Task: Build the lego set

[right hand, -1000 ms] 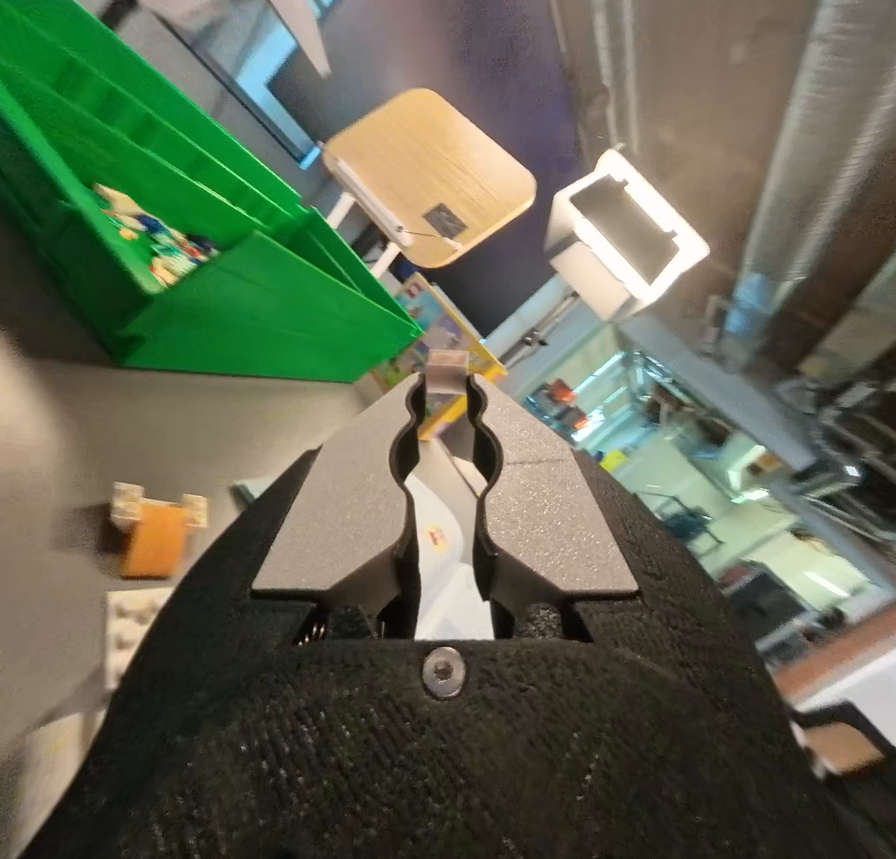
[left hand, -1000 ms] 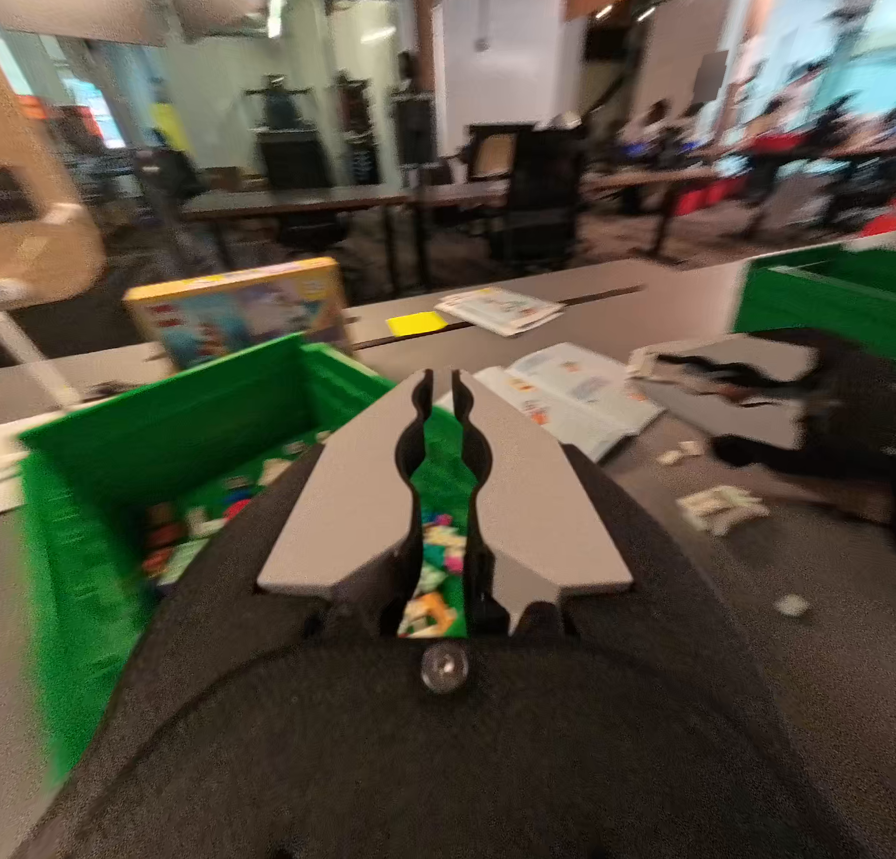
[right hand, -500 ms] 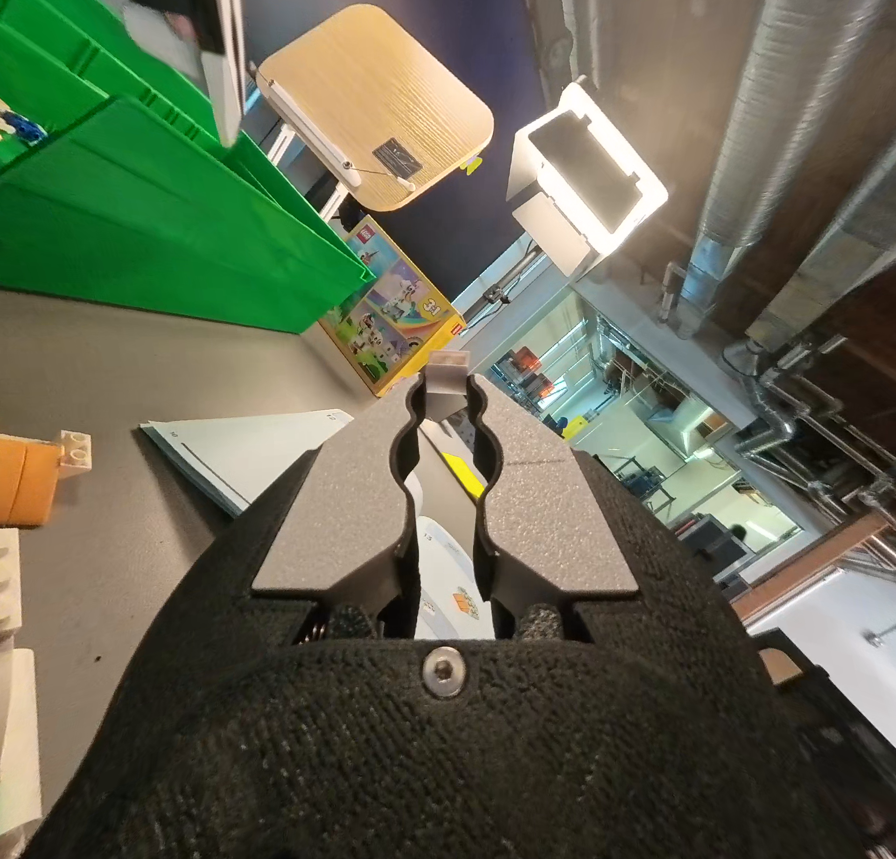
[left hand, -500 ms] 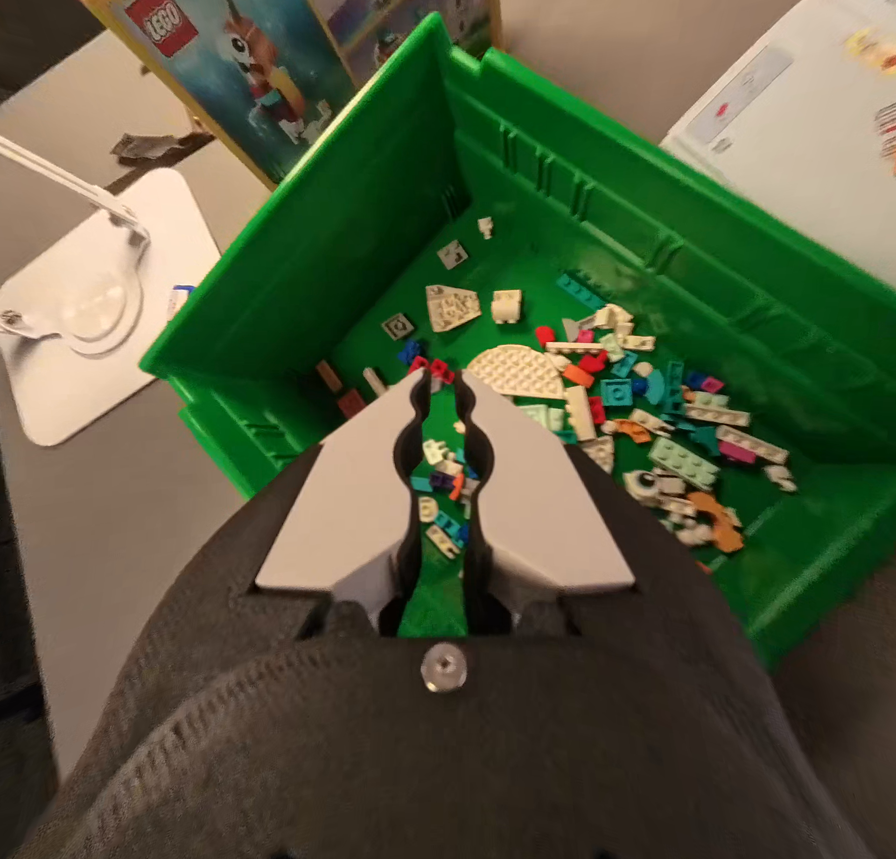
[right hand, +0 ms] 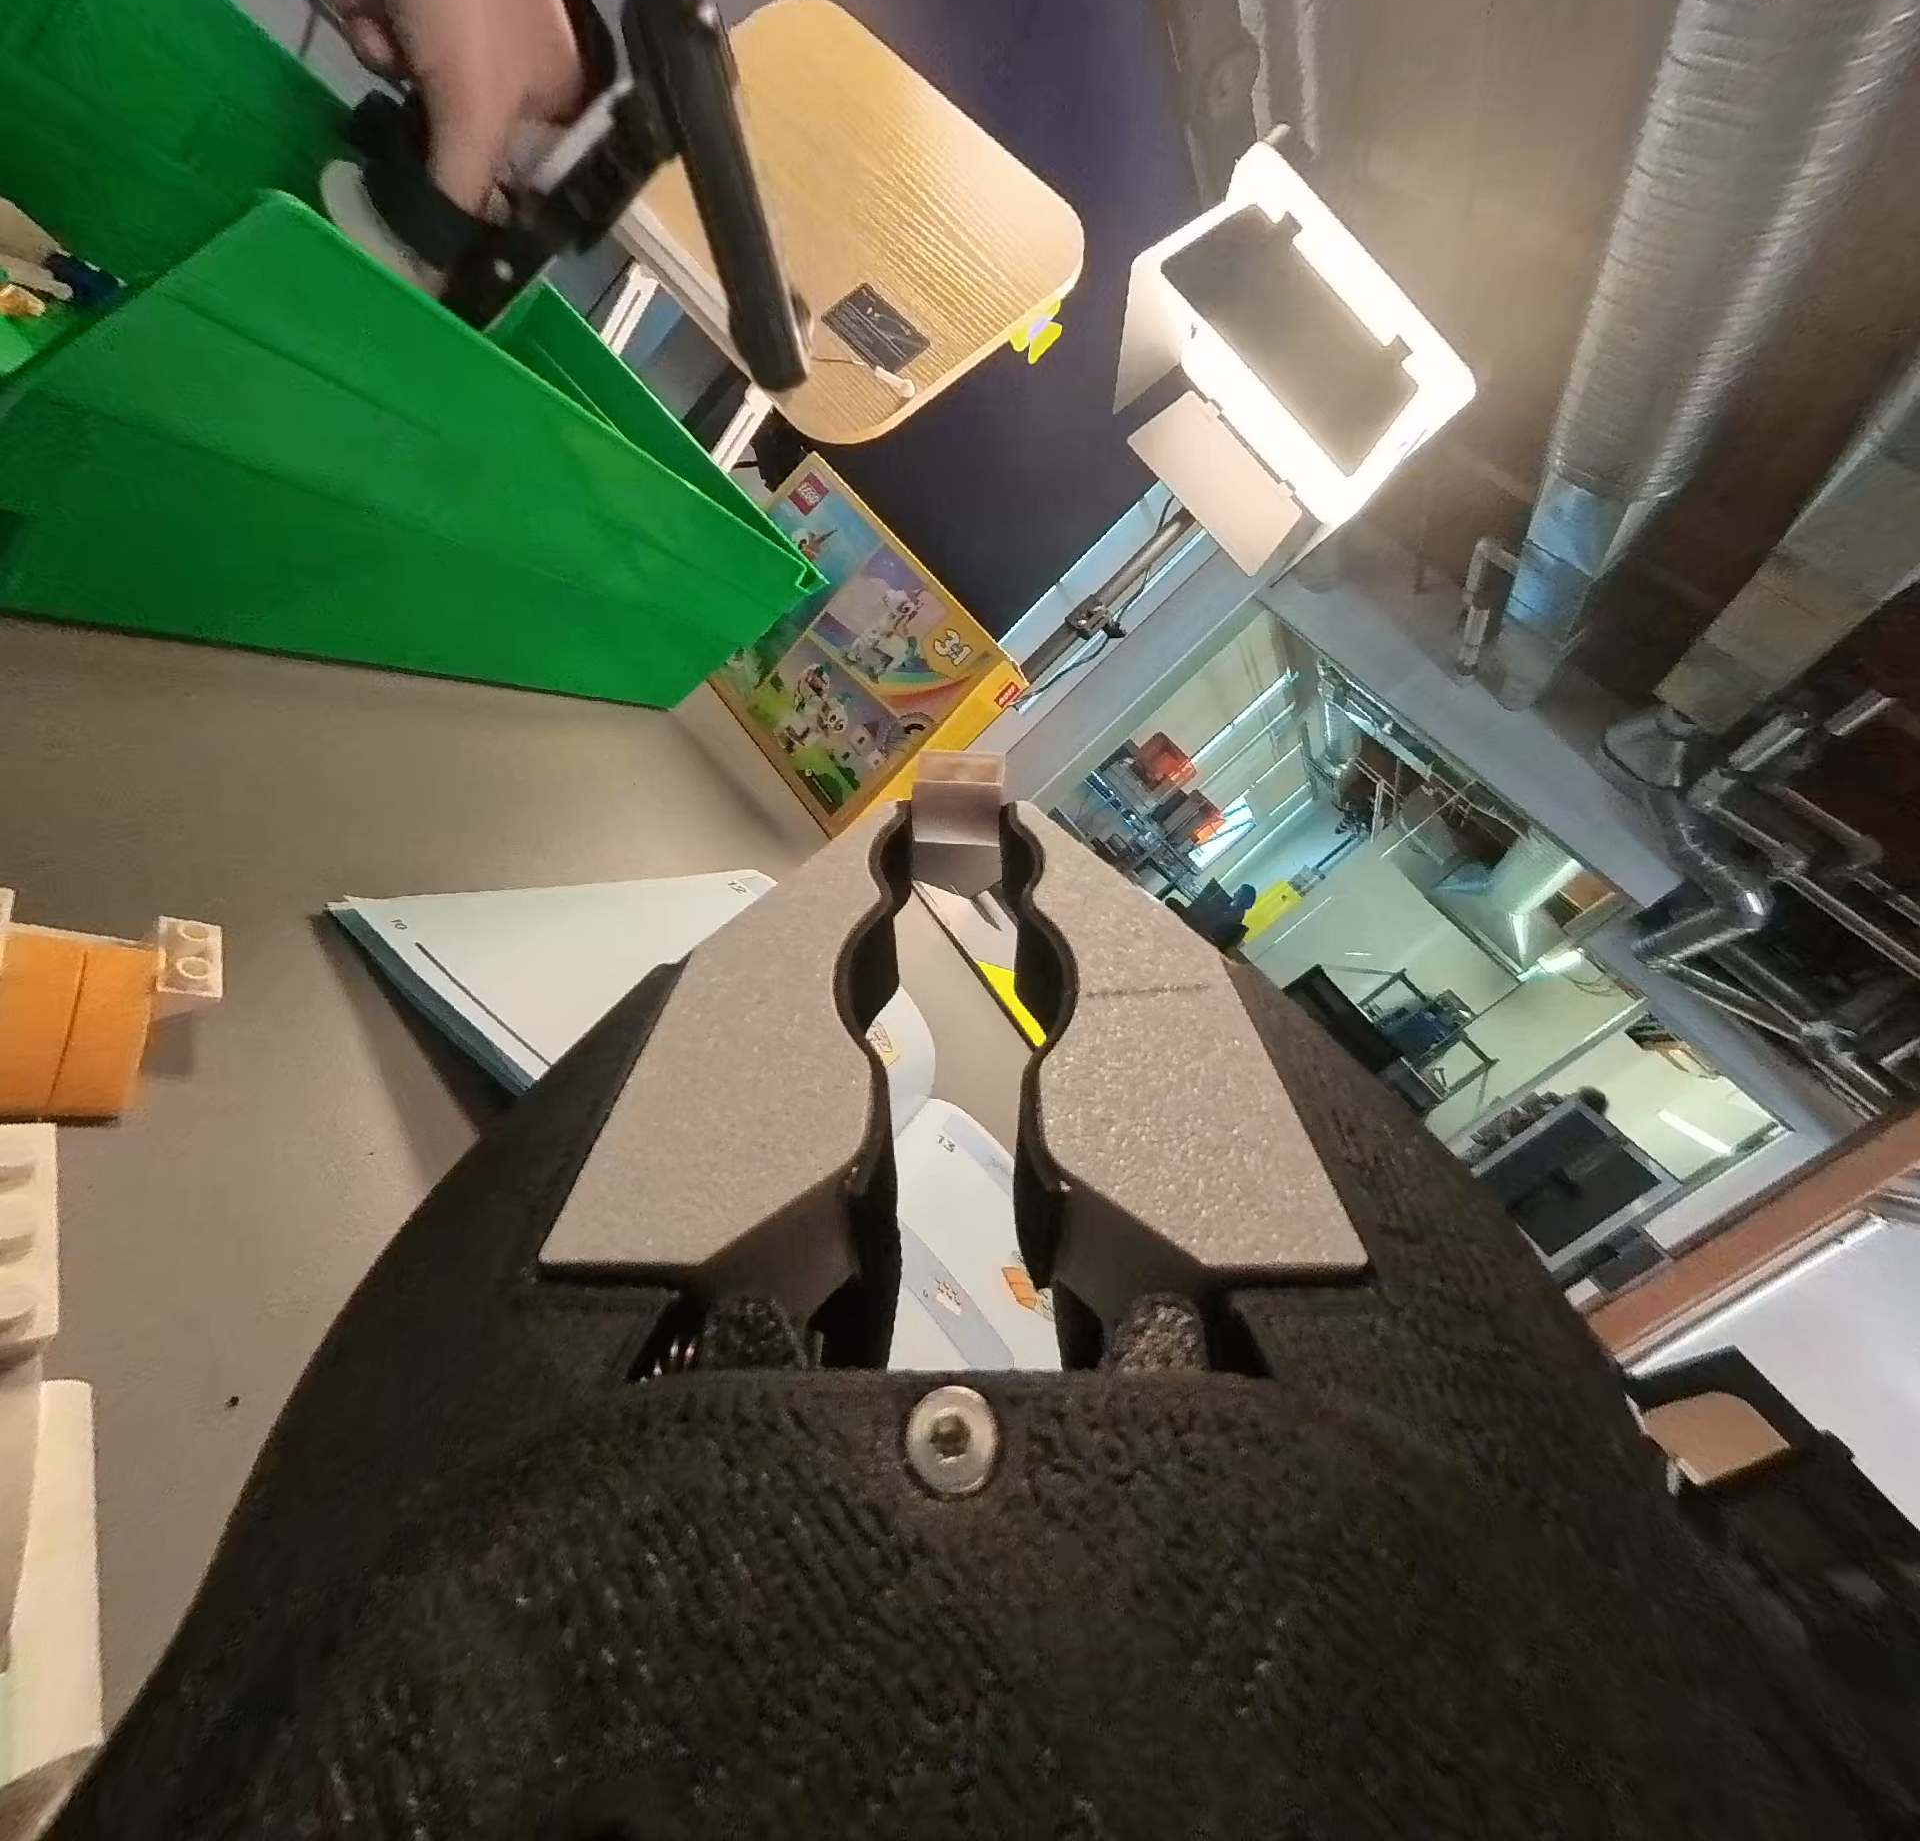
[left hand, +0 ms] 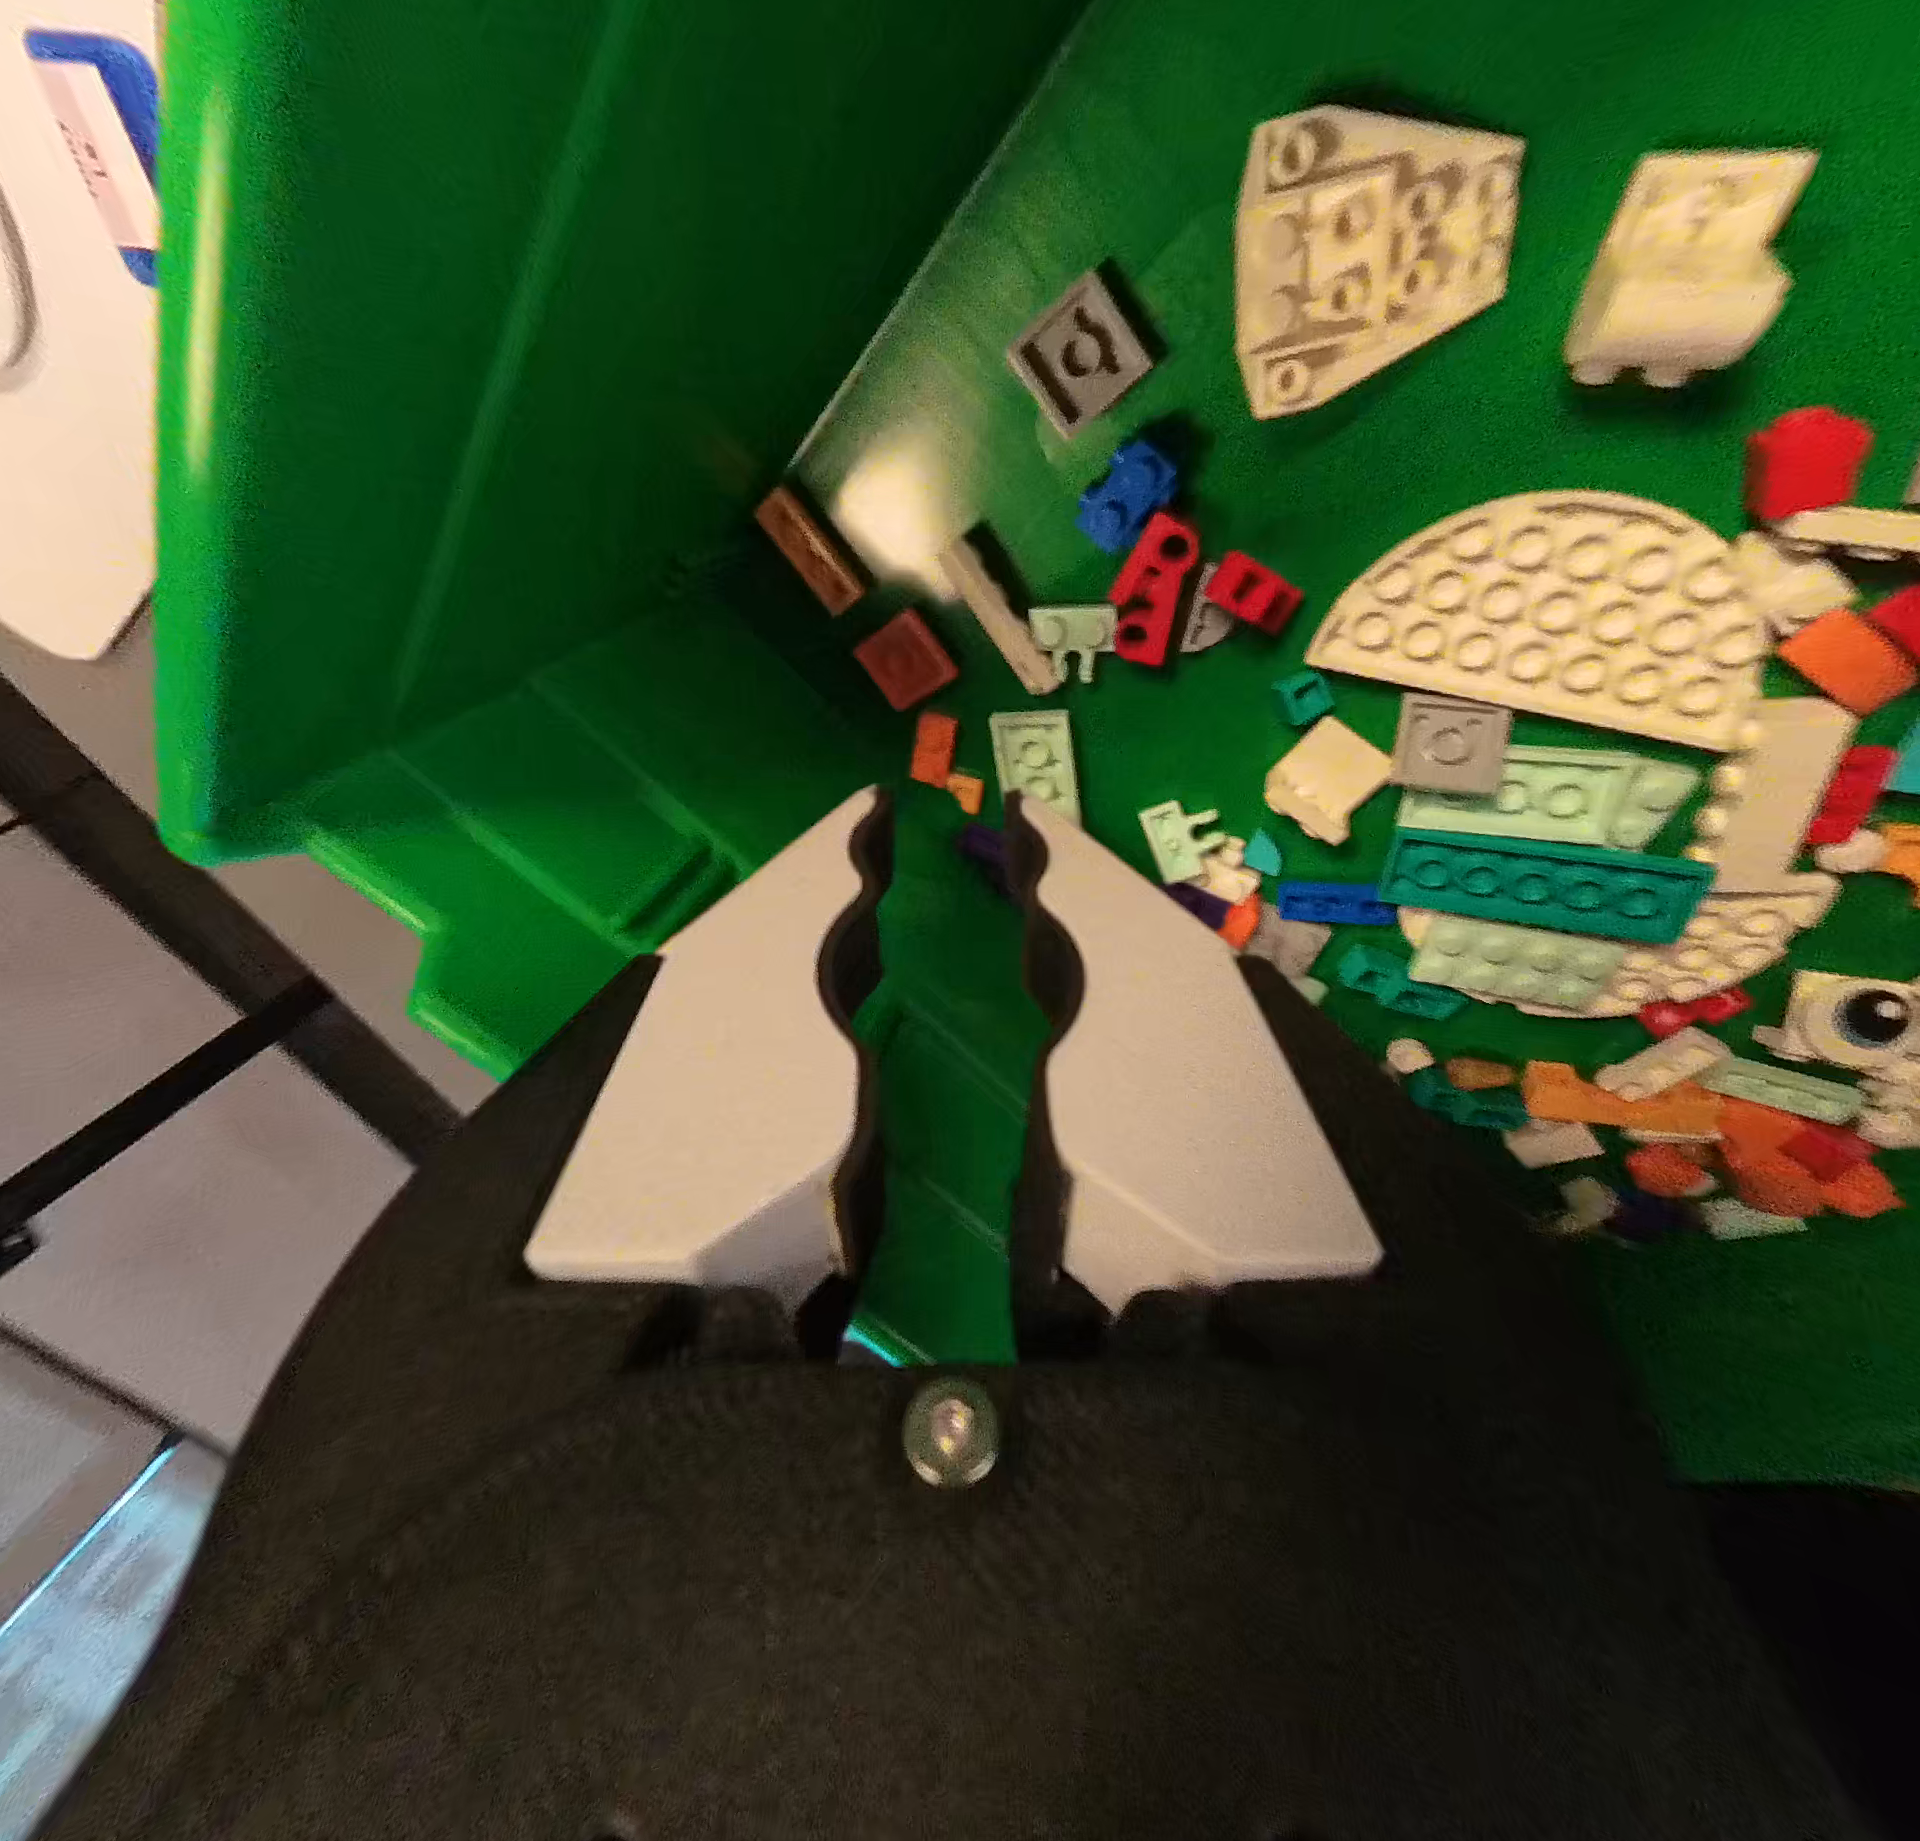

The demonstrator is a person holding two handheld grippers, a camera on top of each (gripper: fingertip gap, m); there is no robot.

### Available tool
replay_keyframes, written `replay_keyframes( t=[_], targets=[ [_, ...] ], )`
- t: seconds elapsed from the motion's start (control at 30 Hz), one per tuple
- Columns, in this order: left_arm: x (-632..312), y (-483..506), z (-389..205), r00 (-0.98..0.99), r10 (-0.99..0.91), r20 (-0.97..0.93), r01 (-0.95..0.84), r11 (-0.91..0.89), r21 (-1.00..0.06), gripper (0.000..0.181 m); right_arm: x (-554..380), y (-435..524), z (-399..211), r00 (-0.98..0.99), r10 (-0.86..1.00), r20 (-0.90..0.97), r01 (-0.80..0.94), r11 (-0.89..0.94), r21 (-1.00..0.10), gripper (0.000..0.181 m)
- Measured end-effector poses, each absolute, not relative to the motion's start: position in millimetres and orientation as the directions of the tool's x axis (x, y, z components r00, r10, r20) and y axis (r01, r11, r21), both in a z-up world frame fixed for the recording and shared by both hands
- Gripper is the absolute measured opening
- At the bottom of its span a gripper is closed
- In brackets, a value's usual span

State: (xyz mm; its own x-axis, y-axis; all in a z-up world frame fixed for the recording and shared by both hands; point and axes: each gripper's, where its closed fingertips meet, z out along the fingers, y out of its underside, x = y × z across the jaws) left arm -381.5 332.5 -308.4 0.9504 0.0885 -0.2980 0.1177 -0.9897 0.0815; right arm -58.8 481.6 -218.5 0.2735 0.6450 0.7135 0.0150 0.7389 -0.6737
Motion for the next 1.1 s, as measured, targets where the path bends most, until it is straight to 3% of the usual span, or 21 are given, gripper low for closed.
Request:
replay_keyframes(
  t=[0.03, 0.2, 0.27, 0.53, 1.1],
  targets=[
    [-385.6, 332.7, -309.3, 0.946, 0.076, -0.315, 0.114, -0.988, 0.107, 0.019, -58.6, 481.5, -218.4, 0.273, 0.645, 0.713, 0.014, 0.739, -0.674, 0.015],
    [-391.6, 331.1, -319.9, 0.952, 0.103, -0.288, 0.165, -0.966, 0.2, 0.014, -58.8, 480.0, -219.0, 0.265, 0.646, 0.715, 0.011, 0.74, -0.673, 0.015],
    [-397.8, 331.4, -320.2, 0.942, 0.118, -0.315, 0.191, -0.959, 0.21, 0.001, -58.8, 479.5, -219.0, 0.264, 0.645, 0.717, 0.011, 0.742, -0.671, 0.015],
    [-393.2, 324.2, -329.9, 0.944, 0.119, -0.308, 0.213, -0.932, 0.293, 0.0, -59.3, 477.2, -219.1, 0.257, 0.644, 0.721, 0.005, 0.745, -0.667, 0.015],
    [-386.6, 345.6, -325.7, 0.954, 0.23, -0.193, 0.251, -0.963, 0.093, 0.005, -60.9, 475.0, -221.9, 0.236, 0.647, 0.725, 0.007, 0.745, -0.667, 0.015]
  ],
)
